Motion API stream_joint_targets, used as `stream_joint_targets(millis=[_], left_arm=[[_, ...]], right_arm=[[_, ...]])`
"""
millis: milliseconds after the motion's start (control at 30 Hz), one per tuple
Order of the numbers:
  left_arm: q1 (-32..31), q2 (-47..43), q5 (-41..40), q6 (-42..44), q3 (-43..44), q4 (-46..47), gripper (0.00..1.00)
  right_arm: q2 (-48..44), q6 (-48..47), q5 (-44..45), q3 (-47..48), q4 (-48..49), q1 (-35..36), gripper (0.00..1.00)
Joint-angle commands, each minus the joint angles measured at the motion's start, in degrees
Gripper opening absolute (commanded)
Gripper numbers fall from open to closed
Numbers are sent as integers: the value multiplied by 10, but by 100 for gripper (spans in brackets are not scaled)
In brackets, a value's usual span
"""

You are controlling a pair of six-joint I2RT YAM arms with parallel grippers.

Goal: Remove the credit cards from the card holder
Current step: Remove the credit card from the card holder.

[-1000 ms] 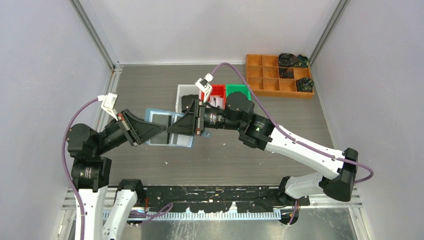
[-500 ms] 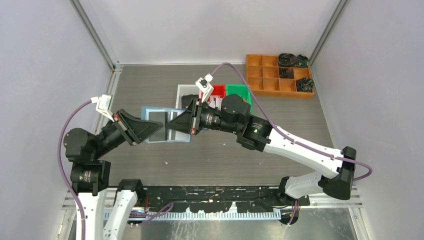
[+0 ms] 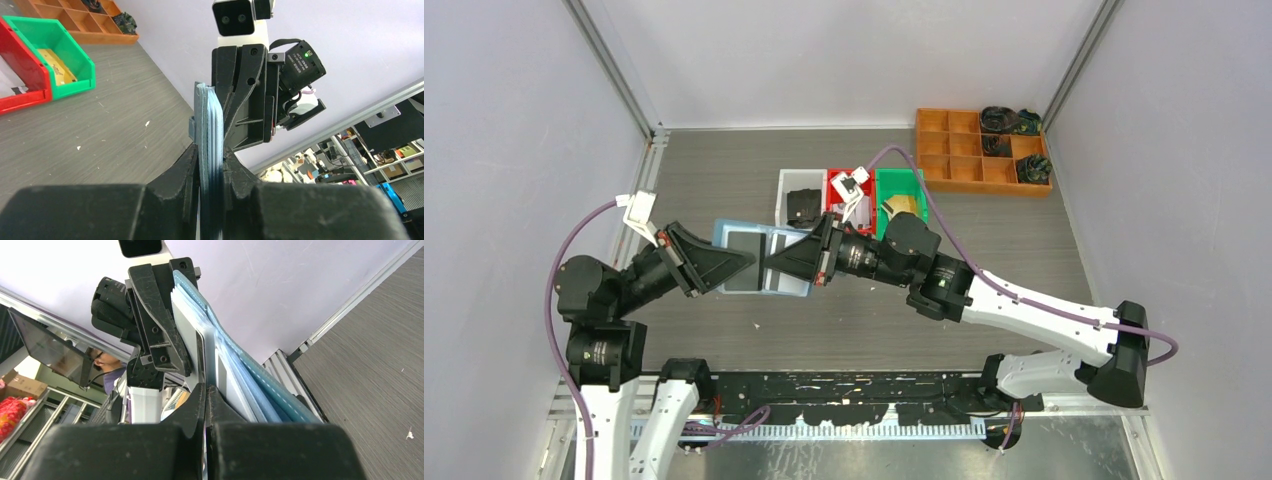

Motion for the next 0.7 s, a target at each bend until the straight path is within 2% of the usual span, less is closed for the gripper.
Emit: stream_joint_targets(millis=[0,267,300,333,400,533,667], left_arm=[[-2,0,10,5,25,38,18],[-2,2,2,11,33,28,19],[-2,2,2,11,31,29,19],[-2,1,1,11,30,28,20],[-2,1,-1,11,31,27,21],[-2,-2,-3,10,31,28,21],[-2,-2,-2,8,31,29,20]], right_arm=[[-29,0,25,-16,33,-1,1],[-43,-1,35,-30,27,-1,2],[-38,-1,30,-23,24,-1,12],[-31,-2,24,-15,21,-1,27],[-18,-2,15,1,14,-1,41],[2,-6,10,21,6,-1,48],[22,-8,2,44,-17,-1,50]])
